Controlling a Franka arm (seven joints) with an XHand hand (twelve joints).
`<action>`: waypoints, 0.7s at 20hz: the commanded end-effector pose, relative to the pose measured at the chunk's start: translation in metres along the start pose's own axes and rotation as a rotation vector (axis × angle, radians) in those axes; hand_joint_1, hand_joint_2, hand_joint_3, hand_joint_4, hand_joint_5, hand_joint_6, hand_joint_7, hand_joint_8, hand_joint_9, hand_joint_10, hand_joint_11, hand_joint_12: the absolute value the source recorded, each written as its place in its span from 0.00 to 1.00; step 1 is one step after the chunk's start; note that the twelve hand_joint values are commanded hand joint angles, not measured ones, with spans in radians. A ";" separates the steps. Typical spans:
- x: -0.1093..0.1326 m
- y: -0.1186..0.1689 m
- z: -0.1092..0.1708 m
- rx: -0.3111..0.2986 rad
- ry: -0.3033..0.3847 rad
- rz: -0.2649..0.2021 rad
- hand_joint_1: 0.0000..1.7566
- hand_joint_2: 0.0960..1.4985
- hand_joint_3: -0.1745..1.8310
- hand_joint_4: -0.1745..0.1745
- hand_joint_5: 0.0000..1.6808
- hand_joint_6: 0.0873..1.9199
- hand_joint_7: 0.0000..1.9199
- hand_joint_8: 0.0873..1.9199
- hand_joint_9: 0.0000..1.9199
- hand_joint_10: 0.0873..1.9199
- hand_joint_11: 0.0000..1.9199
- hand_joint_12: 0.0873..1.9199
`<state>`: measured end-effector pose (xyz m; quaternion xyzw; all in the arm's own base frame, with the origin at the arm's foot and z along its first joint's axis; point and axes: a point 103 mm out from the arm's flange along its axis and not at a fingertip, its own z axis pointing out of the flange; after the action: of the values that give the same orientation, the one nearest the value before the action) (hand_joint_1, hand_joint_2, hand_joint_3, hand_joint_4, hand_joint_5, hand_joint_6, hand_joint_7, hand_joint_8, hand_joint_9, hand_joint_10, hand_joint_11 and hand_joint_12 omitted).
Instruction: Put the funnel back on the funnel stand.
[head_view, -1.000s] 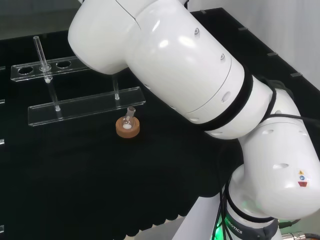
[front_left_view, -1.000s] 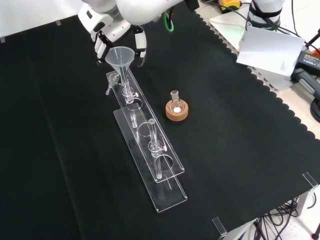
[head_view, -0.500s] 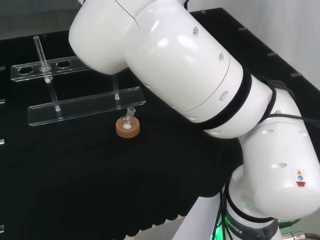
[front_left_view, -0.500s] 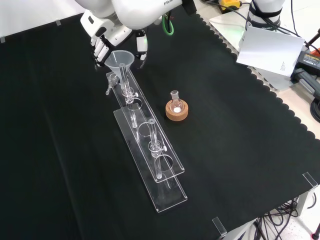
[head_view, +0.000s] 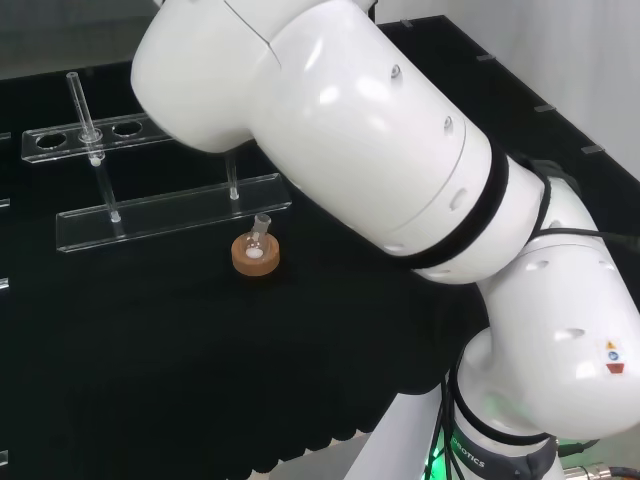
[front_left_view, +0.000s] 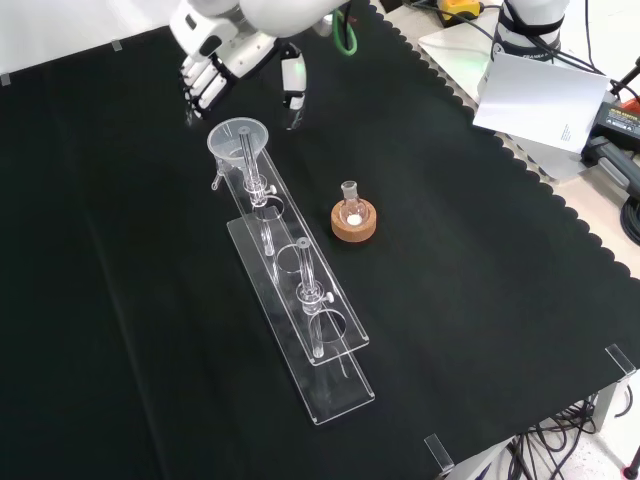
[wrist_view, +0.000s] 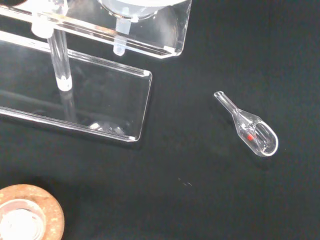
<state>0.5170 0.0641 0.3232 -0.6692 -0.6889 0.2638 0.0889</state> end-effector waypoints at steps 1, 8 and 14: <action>0.006 -0.055 -0.006 -0.157 0.046 0.001 0.30 0.42 0.22 0.37 0.13 0.00 0.01 0.32 0.07 0.42 0.07 0.80; 0.008 -0.100 -0.003 -0.189 0.072 0.044 0.33 0.46 0.20 0.36 0.19 0.00 0.06 0.34 0.17 0.36 0.12 0.77; -0.001 -0.126 0.009 -0.230 0.109 0.086 0.35 0.48 0.21 0.35 0.21 0.00 0.09 0.34 0.20 0.34 0.15 0.75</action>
<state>0.4362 0.0847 0.3725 -0.6881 -0.6993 0.1887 0.0427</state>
